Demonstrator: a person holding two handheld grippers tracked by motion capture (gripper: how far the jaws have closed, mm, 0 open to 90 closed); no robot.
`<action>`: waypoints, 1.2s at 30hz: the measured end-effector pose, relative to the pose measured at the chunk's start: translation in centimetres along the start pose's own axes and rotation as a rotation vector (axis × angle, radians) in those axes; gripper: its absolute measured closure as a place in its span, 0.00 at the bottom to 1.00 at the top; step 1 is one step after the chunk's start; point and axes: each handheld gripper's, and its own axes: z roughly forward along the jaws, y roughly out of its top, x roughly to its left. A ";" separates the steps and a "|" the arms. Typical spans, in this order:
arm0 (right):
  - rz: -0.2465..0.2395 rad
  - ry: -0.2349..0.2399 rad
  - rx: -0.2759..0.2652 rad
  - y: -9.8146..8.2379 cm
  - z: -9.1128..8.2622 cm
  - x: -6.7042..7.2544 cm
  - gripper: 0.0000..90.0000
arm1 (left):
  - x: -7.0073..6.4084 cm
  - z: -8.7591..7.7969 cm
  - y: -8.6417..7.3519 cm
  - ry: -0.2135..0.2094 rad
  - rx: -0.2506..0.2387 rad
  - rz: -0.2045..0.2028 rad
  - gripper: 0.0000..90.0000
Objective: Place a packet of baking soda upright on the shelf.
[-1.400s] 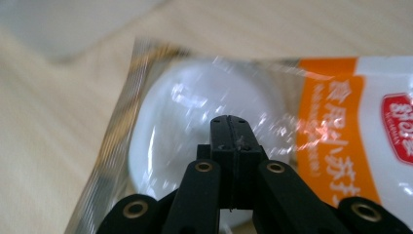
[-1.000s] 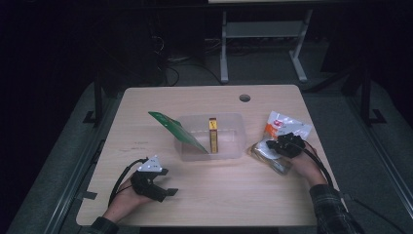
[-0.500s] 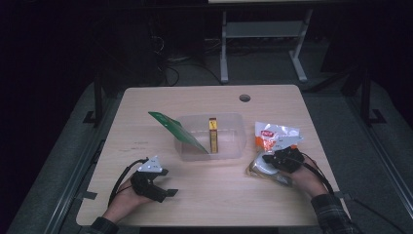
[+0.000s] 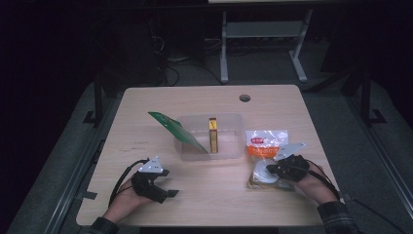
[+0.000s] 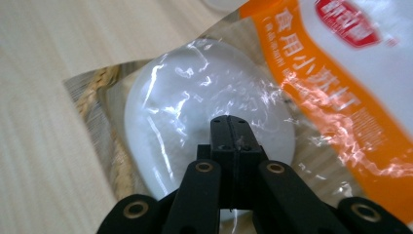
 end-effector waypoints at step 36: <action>-0.295 0.312 -0.042 3.9 3.2 5.7 1.00 | -0.4 0.5 0.2 -0.027 0.020 0.014 0.17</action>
